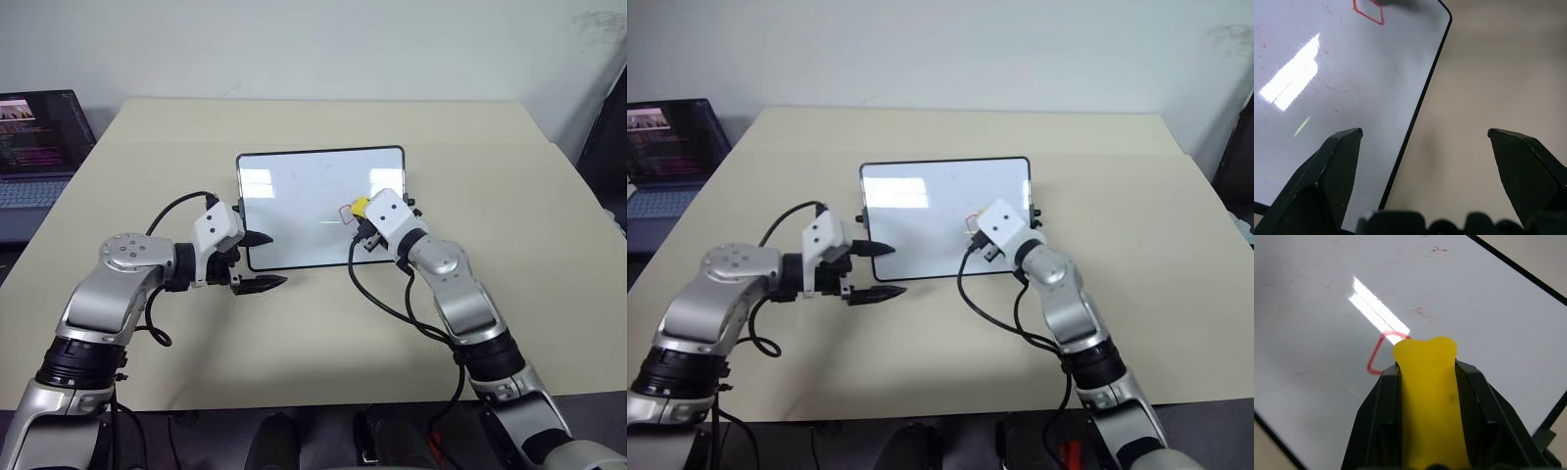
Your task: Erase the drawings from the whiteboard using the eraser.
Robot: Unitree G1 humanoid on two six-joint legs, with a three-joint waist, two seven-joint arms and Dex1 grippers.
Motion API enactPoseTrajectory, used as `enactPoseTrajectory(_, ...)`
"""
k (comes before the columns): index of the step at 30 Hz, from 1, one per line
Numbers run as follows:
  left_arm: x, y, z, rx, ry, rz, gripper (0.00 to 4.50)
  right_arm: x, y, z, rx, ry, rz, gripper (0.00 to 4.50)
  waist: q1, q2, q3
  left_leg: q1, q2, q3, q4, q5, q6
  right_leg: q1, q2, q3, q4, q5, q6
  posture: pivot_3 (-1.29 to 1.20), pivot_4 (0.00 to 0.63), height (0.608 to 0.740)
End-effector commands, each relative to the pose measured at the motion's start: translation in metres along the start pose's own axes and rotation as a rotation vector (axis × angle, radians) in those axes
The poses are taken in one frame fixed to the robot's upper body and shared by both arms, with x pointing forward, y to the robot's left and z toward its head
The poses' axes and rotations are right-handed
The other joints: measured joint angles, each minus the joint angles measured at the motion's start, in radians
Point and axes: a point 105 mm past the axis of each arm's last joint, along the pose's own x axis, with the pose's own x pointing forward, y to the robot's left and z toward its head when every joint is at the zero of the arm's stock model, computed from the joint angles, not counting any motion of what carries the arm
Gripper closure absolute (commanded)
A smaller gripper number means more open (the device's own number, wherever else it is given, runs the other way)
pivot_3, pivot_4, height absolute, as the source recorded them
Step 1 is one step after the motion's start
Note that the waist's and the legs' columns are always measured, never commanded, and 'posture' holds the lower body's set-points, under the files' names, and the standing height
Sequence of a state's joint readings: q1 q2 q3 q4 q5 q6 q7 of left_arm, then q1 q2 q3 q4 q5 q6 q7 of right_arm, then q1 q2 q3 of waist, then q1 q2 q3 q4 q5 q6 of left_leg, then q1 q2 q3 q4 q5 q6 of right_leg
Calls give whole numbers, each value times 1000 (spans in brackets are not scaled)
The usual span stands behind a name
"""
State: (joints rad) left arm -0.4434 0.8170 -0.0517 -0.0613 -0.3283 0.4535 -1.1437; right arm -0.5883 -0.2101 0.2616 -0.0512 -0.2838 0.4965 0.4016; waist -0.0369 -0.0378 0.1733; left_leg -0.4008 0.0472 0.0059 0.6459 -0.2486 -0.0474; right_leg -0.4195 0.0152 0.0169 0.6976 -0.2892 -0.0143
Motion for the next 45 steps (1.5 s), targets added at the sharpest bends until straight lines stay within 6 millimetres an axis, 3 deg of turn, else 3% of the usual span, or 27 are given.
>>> enactPoseTrajectory(1, -1, 1, 10, 38, -18, 7, 0, 4, 3, -4, -30, 13, 22, 3344, 0, 0, 0, 0, 0, 0, 0, 0, 0, 0, 0, 0, 0, 0, 0, 0, 150, 740)
enactPoseTrajectory(7, -5, 1, 8, 30, -15, 14, 0, -7, 34, -29, -43, 104, 200, 3345, -1, -1, 0, 5, 1, -1, 0, 0, 0, 5, 0, -1, 1, 0, 0, 0, 150, 740)
enactPoseTrajectory(14, -4, -1, 9, 25, -18, 13, 0, 2, -5, -13, -76, 44, 4, 3345, -1, 0, 0, 12, 0, -1, 1, 0, 0, 11, 0, 0, 1, -2, 4, 0, 150, 740)
enactPoseTrajectory(18, -3, -2, 9, 22, -20, 11, 0, 2, -12, -16, -81, 57, -10, 3345, 4, -1, 0, 12, 0, -1, 1, 1, 1, 11, 0, 0, 1, -2, 5, 0, 150, 740)
enactPoseTrajectory(23, -3, -3, 9, 18, -22, 11, 0, 0, -1, -22, -45, 81, 66, 3345, 4, -1, 0, 11, 0, -1, 1, 1, 1, 11, 0, 0, 0, -2, 4, 0, 150, 740)
enactPoseTrajectory(26, -3, -3, 8, 14, -23, 12, 0, -7, 24, -32, -5, 123, 215, 3345, 4, -1, 0, 11, 0, -1, 1, 1, 1, 11, 0, 0, 0, -2, 4, 0, 150, 740)
enactPoseTrajectory(31, -2, -4, 8, 10, -23, 6, 0, -7, -20, -32, -52, 118, 10, 3345, 4, 0, 0, 12, 0, -1, 1, 1, 1, 12, 0, 0, 1, -2, 5, 0, 150, 740)
enactPoseTrajectory(34, -1, -5, 8, 8, -24, 3, 0, -15, -32, -41, -52, 152, -4, 3345, 6, -1, 0, 12, 0, -1, 1, 1, 1, 13, 0, 0, 1, -2, 5, 0, 150, 740)
enactPoseTrajectory(37, 0, -5, 8, 7, -27, 0, 0, -25, -26, -55, -20, 205, 69, 3346, 9, -1, -1, 13, 0, -1, 1, 1, 1, 14, 0, -1, 0, -2, 5, 0, 150, 740)
enactPoseTrajectory(40, 1, -5, 8, 7, -28, -3, 0, -35, -7, -64, -14, 251, 191, 3346, 8, -2, -1, 13, 0, -1, 1, 1, 1, 14, 0, 0, 0, -2, 5, 0, 150, 740)
enactPoseTrajectory(43, 2, -5, 8, 6, -30, -6, 0, -38, 4, -64, -19, 255, 245, 3346, 5, -2, -1, 14, 0, -1, 1, 1, 1, 14, 0, 0, 0, -2, 5, 0, 150, 740)
enactPoseTrajectory(45, 2, -5, 7, 5, -31, -7, 0, -34, -3, -57, -39, 230, 194, 3346, 0, -2, -1, 15, 1, -1, 0, 1, 1, 14, 0, 0, 0, -2, 5, 0, 150, 740)
